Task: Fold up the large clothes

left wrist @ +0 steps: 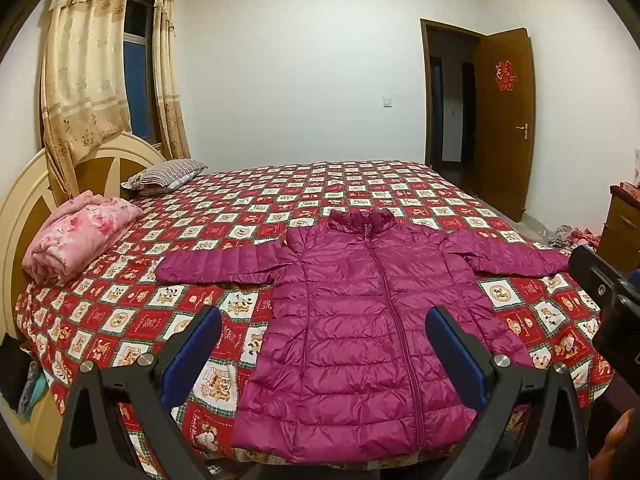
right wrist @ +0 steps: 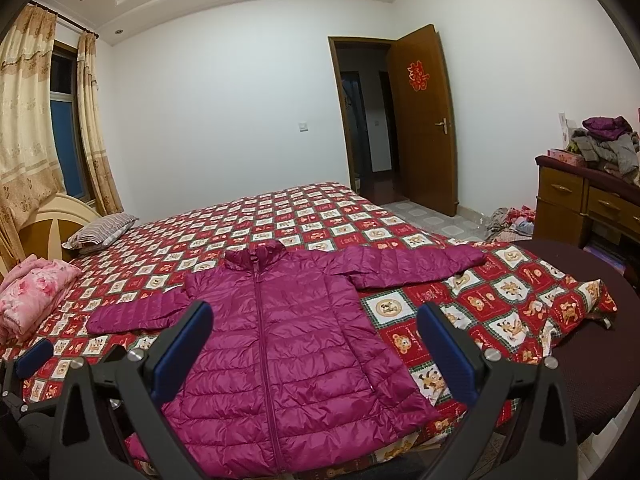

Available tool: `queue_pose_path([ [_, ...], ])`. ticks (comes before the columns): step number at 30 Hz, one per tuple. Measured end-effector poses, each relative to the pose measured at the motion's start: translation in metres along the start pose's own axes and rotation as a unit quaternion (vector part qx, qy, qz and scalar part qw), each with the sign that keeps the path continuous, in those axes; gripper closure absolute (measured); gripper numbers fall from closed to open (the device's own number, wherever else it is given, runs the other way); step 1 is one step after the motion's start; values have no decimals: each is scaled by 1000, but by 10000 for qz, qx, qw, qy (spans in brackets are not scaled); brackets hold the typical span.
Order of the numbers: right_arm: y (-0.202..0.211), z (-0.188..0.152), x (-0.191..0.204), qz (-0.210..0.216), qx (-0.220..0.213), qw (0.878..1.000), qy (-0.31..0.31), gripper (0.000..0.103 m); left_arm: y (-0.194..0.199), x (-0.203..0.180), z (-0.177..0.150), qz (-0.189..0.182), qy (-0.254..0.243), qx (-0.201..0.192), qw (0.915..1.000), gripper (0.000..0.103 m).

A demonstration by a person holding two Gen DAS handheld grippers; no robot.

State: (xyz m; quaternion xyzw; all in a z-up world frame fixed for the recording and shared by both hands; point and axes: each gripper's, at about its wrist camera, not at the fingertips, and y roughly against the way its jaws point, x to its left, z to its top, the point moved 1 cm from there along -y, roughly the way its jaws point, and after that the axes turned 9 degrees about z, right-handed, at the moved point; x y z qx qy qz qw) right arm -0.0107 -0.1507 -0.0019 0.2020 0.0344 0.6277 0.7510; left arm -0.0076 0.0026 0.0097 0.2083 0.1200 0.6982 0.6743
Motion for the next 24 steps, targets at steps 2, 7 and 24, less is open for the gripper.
queue_pose_path([
  [2, 0, 0, 0, 1, -6, 10000, 3, 0, 0, 0, 0, -5, 6, -8, 10000, 1],
  [7, 0, 1, 0, 2, -5, 10000, 3, 0, 4, 2, 1, -16, 30, -69, 10000, 1],
  [24, 1, 0, 0, 1, -13, 10000, 5, 0, 6, 3, 0, -42, 54, -86, 9999, 1],
])
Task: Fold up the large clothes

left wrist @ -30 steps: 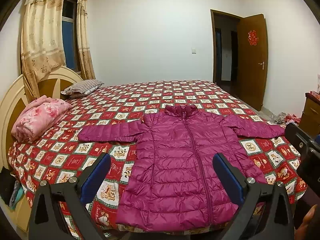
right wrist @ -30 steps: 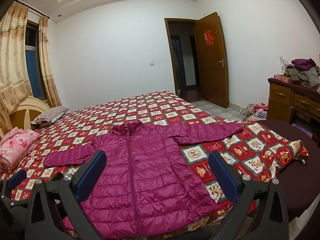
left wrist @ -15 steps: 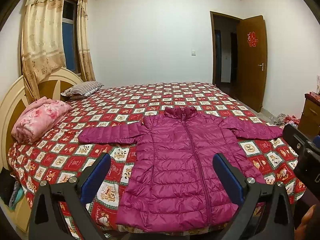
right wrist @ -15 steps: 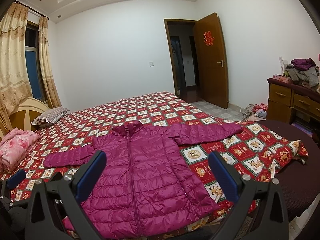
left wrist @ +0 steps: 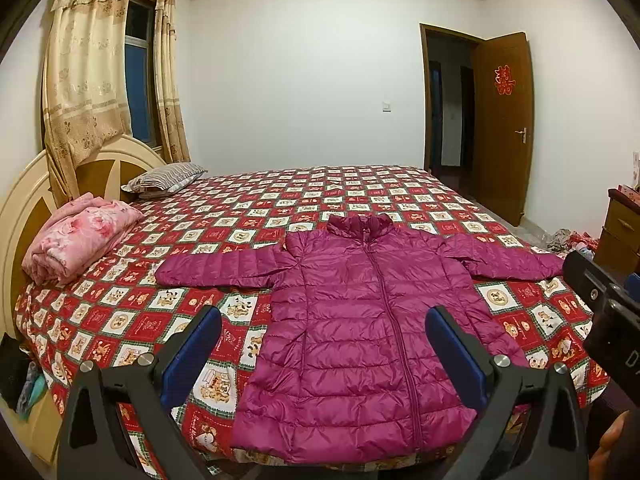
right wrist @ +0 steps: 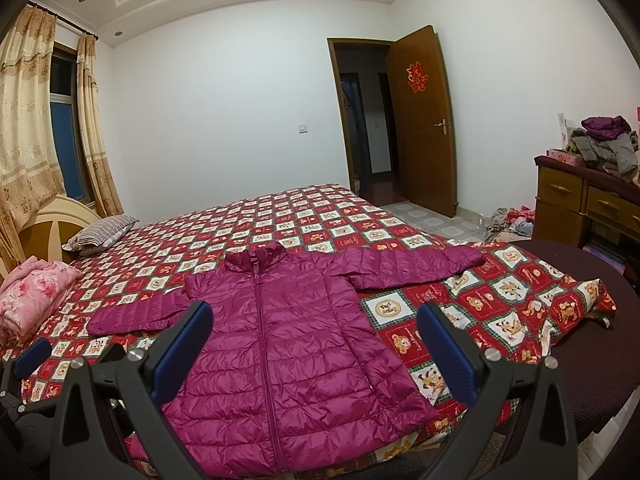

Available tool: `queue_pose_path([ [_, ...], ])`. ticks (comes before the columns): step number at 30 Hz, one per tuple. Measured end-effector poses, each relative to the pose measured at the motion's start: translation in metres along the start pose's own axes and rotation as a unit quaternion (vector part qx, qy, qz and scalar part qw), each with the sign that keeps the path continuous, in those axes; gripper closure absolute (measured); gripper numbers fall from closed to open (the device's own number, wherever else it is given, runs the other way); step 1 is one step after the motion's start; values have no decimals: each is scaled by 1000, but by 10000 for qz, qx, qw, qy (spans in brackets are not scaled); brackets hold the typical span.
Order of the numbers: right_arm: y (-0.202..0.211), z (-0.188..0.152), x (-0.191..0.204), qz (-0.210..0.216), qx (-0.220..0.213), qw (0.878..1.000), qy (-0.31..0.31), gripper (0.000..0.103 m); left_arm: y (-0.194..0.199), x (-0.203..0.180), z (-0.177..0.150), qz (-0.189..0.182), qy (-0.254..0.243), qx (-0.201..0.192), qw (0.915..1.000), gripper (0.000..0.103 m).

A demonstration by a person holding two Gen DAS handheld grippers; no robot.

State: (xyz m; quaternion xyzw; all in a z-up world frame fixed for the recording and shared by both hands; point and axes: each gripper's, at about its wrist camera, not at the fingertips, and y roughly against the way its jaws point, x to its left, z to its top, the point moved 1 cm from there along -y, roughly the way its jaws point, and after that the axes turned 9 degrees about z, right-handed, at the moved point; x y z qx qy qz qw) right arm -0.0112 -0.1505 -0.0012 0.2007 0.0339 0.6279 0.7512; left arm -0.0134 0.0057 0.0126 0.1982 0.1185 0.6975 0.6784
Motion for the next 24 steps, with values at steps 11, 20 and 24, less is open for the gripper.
queue_pose_path([
  [11, 1, -1, -1, -65, 32, 10000, 15, 0, 2, 0, -1, -23, 4, 1, 10000, 1],
  [20, 0, 0, -3, -99, 65, 9999, -5, 0, 3, 0, -1, -45, 3, -20, 10000, 1],
  [24, -1, 1, -3, -108, 78, 9999, 17, 0, 3, -1, -1, -55, 1, -23, 10000, 1],
])
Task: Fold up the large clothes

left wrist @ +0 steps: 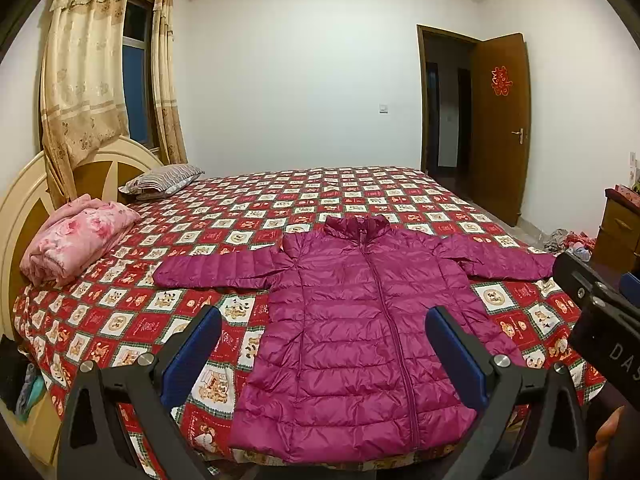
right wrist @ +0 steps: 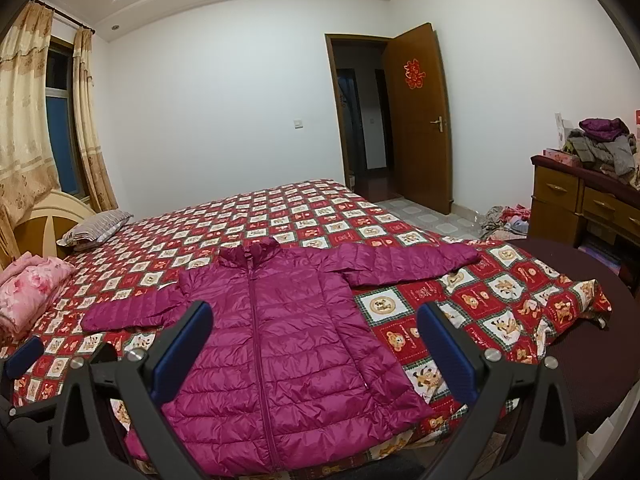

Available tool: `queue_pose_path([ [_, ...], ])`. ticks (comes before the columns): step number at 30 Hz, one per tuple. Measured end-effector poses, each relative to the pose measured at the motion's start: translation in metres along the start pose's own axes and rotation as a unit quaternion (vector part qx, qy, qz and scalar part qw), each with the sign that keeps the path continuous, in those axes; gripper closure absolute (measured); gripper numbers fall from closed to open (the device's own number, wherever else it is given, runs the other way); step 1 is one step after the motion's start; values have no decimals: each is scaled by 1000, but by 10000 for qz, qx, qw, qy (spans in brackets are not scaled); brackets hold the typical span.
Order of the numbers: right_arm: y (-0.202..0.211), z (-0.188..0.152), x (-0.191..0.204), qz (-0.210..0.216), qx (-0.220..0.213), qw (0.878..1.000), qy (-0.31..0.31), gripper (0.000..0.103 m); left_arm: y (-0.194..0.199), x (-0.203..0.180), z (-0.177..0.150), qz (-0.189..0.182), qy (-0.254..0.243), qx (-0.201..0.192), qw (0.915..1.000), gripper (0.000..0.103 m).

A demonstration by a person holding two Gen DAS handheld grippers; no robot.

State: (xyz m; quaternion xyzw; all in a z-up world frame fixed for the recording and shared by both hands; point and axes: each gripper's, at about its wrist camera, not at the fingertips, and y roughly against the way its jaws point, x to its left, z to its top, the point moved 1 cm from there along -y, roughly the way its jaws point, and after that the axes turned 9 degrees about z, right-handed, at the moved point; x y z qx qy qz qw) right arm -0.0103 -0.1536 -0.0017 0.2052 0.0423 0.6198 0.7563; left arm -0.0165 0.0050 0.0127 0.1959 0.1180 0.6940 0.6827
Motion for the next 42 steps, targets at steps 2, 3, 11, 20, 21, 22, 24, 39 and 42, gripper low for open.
queue_pose_path([
  [2, 0, 0, 0, -2, -1, 10000, 0, 0, 0, 0, 0, -6, -3, 1, 10000, 1],
  [3, 0, 0, 0, -4, -2, 10000, 3, 0, 0, 0, 0, -12, -9, 0, 10000, 1],
  [11, -1, -1, 0, 6, 57, 10000, -18, 0, -1, 0, 0, -49, -21, 17, 10000, 1],
  [20, -9, -2, 0, 13, 131, 9999, -30, 0, -9, 0, -1, -132, -38, 73, 9999, 1],
  [21, -11, -1, 0, 16, 140, 9999, -37, 0, -12, 1, 0, -160, -21, 82, 9998, 1],
  [22, -13, -1, 0, 17, 155, 9999, -37, 0, -14, 2, 0, -187, 0, 79, 9998, 1],
  [24, -19, 0, -1, 13, 191, 9998, -37, 0, -18, 5, 3, -232, 55, 67, 9997, 1],
  [39, -77, 21, -17, -246, 466, 9986, 1, 0, -76, 11, 25, -352, 107, 75, 9993, 1],
  [42, -95, 24, -28, -376, 565, 9977, -67, 0, -94, 12, 28, -234, 107, 145, 9996, 1],
])
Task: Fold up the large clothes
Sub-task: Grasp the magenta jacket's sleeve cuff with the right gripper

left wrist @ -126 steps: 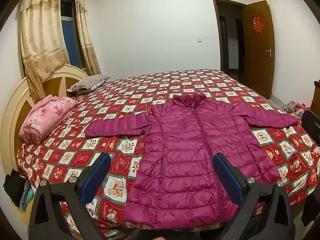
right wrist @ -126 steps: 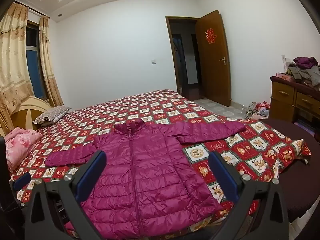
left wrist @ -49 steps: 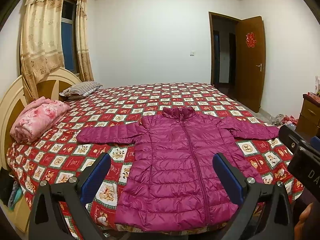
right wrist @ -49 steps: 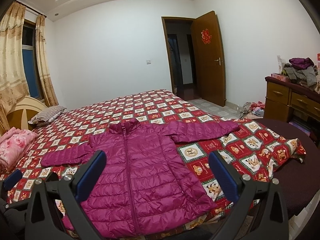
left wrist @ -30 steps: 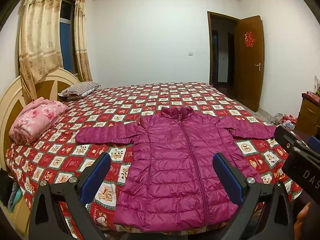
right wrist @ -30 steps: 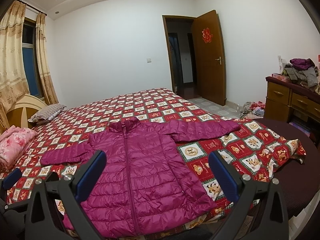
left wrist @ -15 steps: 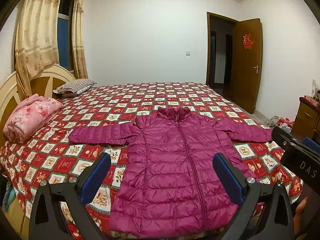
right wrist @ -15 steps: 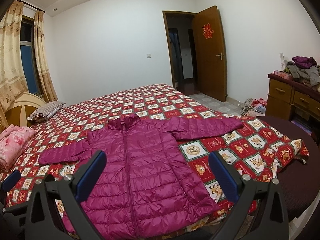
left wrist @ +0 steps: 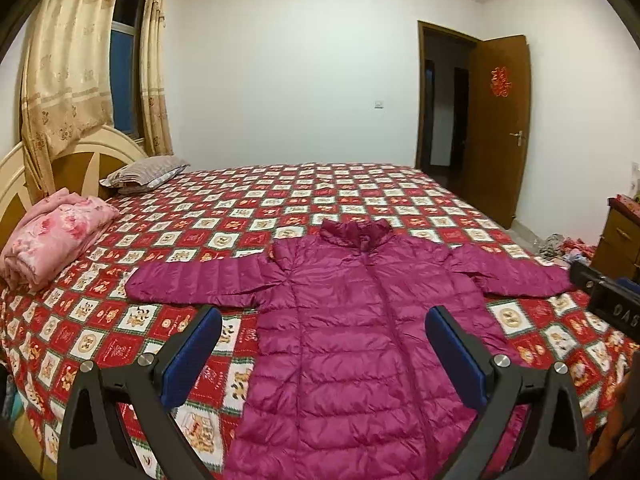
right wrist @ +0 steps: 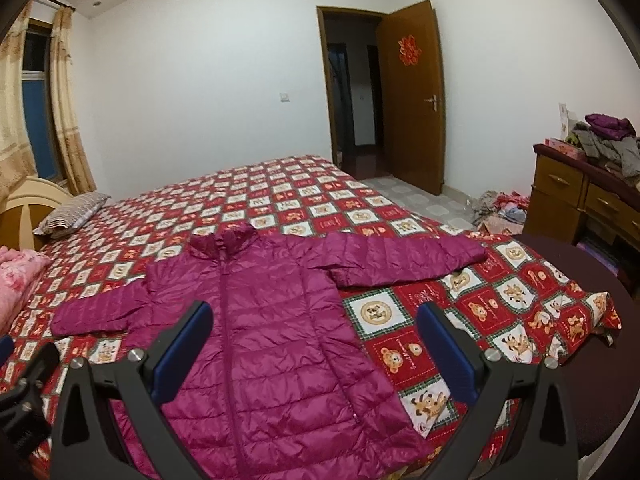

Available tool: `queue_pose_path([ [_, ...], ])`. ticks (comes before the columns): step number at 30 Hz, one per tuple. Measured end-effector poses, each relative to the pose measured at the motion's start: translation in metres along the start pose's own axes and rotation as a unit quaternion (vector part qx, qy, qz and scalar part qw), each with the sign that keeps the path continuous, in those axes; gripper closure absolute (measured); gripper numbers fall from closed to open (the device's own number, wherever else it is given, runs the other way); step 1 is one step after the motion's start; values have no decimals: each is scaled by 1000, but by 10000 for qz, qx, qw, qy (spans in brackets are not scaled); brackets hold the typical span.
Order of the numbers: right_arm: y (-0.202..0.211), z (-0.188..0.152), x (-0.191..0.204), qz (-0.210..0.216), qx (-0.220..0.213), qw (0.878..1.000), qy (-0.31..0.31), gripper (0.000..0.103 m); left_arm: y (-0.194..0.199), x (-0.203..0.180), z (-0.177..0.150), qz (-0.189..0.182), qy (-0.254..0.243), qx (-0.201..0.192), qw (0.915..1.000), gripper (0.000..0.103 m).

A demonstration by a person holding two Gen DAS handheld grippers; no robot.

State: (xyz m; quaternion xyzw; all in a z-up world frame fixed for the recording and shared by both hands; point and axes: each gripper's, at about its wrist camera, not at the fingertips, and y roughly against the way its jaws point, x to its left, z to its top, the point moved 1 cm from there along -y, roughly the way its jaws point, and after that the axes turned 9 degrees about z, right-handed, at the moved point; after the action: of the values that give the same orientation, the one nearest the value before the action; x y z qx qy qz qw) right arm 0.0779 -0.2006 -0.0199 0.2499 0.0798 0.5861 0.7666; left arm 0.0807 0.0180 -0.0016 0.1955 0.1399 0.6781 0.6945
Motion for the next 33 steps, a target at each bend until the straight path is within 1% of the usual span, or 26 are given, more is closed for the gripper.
queue_pose_path([
  [3, -17, 5, -6, -186, 139, 9997, 1, 0, -21, 1, 1, 102, 52, 169, 9998, 1],
  [8, -42, 12, -16, -336, 315, 9989, -31, 0, -47, -2, 4, 149, 50, 415, 9990, 1],
  [16, -67, 28, -18, -439, 379, 9983, 20, 0, -73, -8, 18, 221, -62, 432, 9988, 1],
  [19, -79, 33, -23, -517, 398, 9979, 54, 0, -88, -5, 21, 241, -74, 526, 9983, 1],
  [21, -88, 34, -28, -602, 382, 9974, 91, 0, -103, -1, 23, 335, -45, 609, 9976, 1],
  [26, -122, 38, -47, -1041, 544, 9928, 230, 0, -134, 9, 26, 585, 5, 683, 9960, 1],
  [29, -142, 39, -63, -1215, 633, 9903, 231, 0, -155, 14, 26, 735, -14, 668, 9951, 1],
  [33, -162, 44, -92, -1384, 581, 9885, 173, 0, -190, 24, 21, 718, 64, 851, 9938, 1],
])
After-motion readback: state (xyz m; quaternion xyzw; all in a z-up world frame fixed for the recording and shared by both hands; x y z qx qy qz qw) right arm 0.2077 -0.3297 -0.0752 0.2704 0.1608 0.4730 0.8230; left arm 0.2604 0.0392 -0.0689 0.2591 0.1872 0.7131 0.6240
